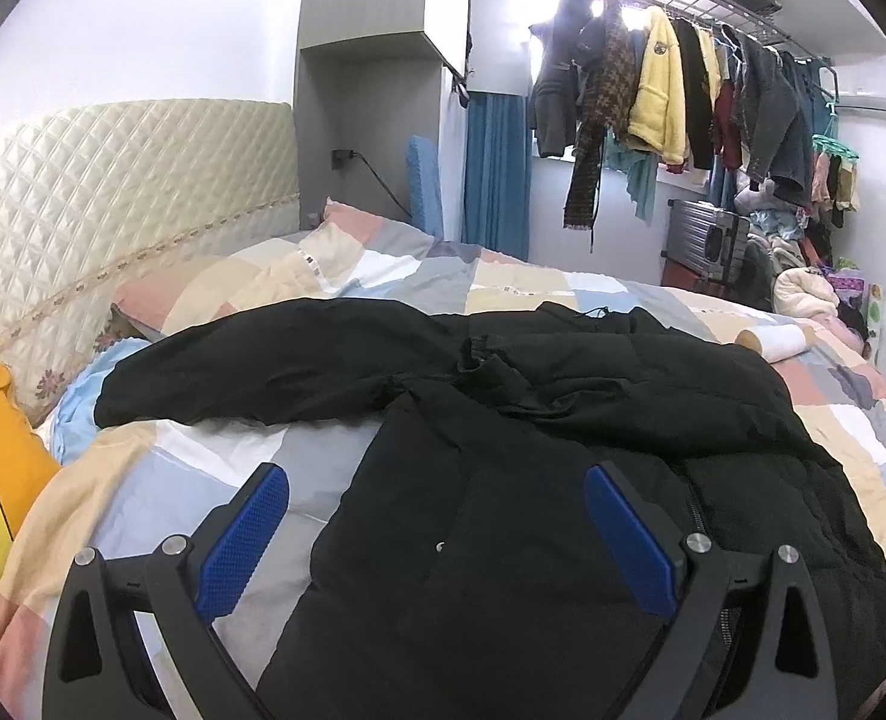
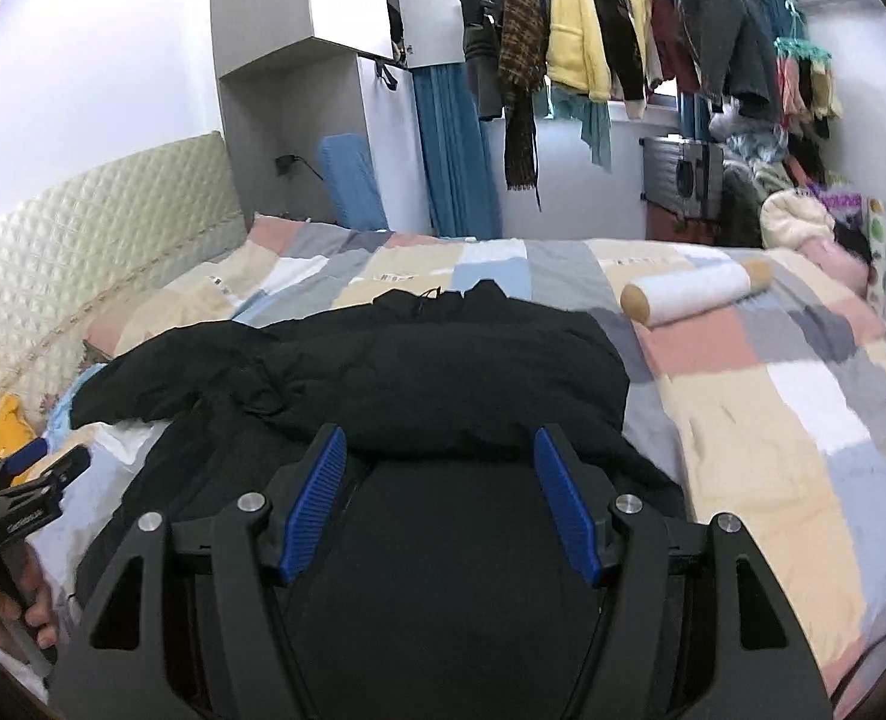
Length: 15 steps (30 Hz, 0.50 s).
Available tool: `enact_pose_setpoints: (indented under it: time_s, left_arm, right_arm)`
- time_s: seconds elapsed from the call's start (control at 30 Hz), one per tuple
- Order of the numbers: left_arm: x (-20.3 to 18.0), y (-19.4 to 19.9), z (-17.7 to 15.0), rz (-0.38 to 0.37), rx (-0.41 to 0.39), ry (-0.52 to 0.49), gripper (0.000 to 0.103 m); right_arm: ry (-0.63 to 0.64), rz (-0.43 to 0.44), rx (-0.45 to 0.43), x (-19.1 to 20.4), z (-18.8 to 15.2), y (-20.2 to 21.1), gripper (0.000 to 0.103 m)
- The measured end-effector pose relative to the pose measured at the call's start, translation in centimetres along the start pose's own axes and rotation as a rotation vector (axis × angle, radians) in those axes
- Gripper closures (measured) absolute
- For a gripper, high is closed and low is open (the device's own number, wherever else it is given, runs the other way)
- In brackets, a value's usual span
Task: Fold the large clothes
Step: 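Move the left gripper toward the other sleeve cuff of the jacket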
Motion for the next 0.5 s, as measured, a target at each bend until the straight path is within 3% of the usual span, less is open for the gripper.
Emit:
enact_pose_setpoints:
  time_s: [0.5]
  left_arm:
    - [-1.9,-0.8,-0.7,0.004,0.029,-0.052,0.003]
  right_arm:
    - [-0.025,0.01,-0.035,-1.5,-4.7,5.8,0.036]
Point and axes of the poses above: each gripper's, at about its wrist camera, not at the fingertips, and y roughly against the way its jaws point, x to its left, z to its top, the point moved 4 cm from there along -y, roughly the way its jaws point, and after that the axes turned 8 degrees about z, right-handed, at the moved point
